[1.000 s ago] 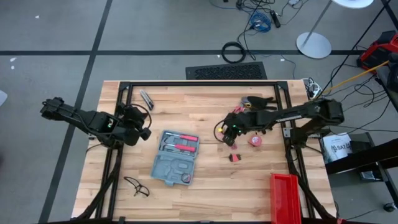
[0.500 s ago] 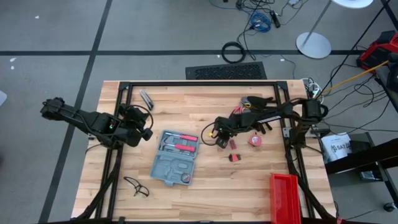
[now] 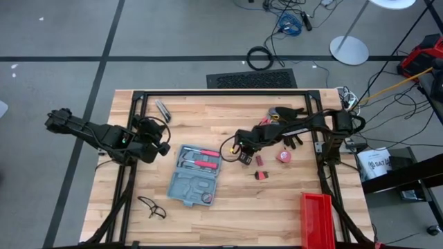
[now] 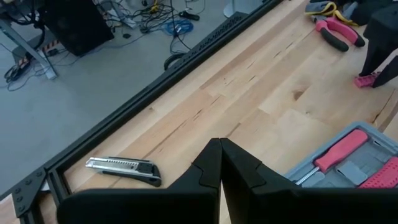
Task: Prefit tool cases
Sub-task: Put the top pink terminal block into the gray prefit tool case
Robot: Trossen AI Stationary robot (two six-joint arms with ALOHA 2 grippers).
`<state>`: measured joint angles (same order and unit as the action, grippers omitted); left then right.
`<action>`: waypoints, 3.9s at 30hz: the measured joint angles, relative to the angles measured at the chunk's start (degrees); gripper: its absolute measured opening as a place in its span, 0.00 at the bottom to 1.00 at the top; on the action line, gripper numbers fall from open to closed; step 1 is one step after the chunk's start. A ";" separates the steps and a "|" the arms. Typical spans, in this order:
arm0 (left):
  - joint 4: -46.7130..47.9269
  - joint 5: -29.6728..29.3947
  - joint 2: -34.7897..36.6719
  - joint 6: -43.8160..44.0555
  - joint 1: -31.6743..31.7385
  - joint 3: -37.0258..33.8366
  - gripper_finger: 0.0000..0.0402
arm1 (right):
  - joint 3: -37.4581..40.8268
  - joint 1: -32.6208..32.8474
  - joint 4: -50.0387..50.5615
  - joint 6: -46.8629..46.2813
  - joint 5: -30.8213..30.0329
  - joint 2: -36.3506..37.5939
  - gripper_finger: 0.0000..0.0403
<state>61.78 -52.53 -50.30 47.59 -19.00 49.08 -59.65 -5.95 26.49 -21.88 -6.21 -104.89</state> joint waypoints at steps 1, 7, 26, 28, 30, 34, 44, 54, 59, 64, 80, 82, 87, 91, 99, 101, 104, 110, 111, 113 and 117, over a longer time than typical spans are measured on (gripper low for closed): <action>0.00 -0.02 0.00 0.00 0.00 0.00 0.03 | -0.78 0.05 0.93 0.24 -0.41 0.02 0.20; 0.05 -0.04 0.00 -0.04 0.00 0.00 0.03 | -5.90 0.66 4.08 2.21 -1.41 0.22 0.20; 0.17 -0.03 0.00 -0.07 0.00 0.02 0.03 | -40.36 3.87 19.44 16.67 6.68 -19.11 0.20; 0.17 -0.04 0.00 -0.07 0.00 0.02 0.03 | -45.05 4.36 22.71 18.15 6.83 -21.97 0.20; 0.17 -0.02 0.00 -0.08 0.00 0.02 0.03 | -48.55 4.63 24.07 19.37 8.26 -24.17 0.20; 0.20 -0.02 0.00 -0.08 0.00 0.02 0.03 | -51.86 4.93 24.52 19.83 10.83 -26.26 0.20; 0.20 0.42 0.00 -0.17 0.00 0.02 0.03 | -49.58 4.37 22.40 19.79 9.54 -26.38 0.20; 0.20 0.48 0.00 -0.32 0.00 0.02 0.03 | -49.41 3.97 22.61 19.59 8.03 -26.38 0.20; 0.20 0.50 0.00 -0.31 0.00 0.02 0.03 | -49.41 4.11 22.57 19.68 8.03 -26.38 0.20; 0.20 0.50 0.00 -0.30 0.00 0.02 0.03 | -49.41 4.32 21.67 19.34 7.85 -26.38 0.27; 0.18 0.52 0.00 -0.20 0.00 0.02 0.03 | -49.32 4.56 19.91 19.82 4.40 -25.92 0.17; 0.19 0.52 0.00 -0.20 0.00 0.02 0.03 | -49.32 4.54 19.29 20.06 5.11 -25.92 0.11; 0.17 0.52 0.02 -0.20 0.00 0.02 0.03 | -49.33 4.89 18.22 20.91 6.31 -26.32 0.01; 0.19 0.52 0.02 -0.22 -0.02 0.02 0.03 | -48.21 5.02 18.19 20.15 6.51 -26.31 0.01; 0.20 0.52 0.02 -0.20 -0.02 0.02 0.03 | -45.89 4.93 16.60 19.37 6.15 -26.01 0.00; 0.19 0.52 0.01 -0.11 -0.01 0.02 0.03 | -46.33 4.92 17.07 19.38 6.19 -25.74 0.00; 0.17 0.52 0.00 -0.09 -0.02 0.02 0.03 | -48.11 4.93 17.96 19.50 6.20 -25.74 0.00; 0.19 0.52 0.01 -0.09 -0.01 0.02 0.03 | -48.06 4.93 16.86 20.20 6.31 -25.59 0.00; 0.17 0.52 0.02 -0.09 -0.02 0.02 0.03 | -47.63 4.93 16.21 20.16 6.34 -25.59 0.00; 0.20 0.52 0.00 -0.09 0.00 0.02 0.03 | -46.69 4.93 15.24 19.76 6.55 -25.59 0.00; 0.20 0.52 0.02 -0.07 -0.02 0.02 0.03 | -45.00 4.93 13.74 19.29 6.59 -25.70 0.00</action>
<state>61.98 -52.01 -50.28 47.53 -19.03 49.10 -104.65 -1.02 40.23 -2.59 0.38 -130.58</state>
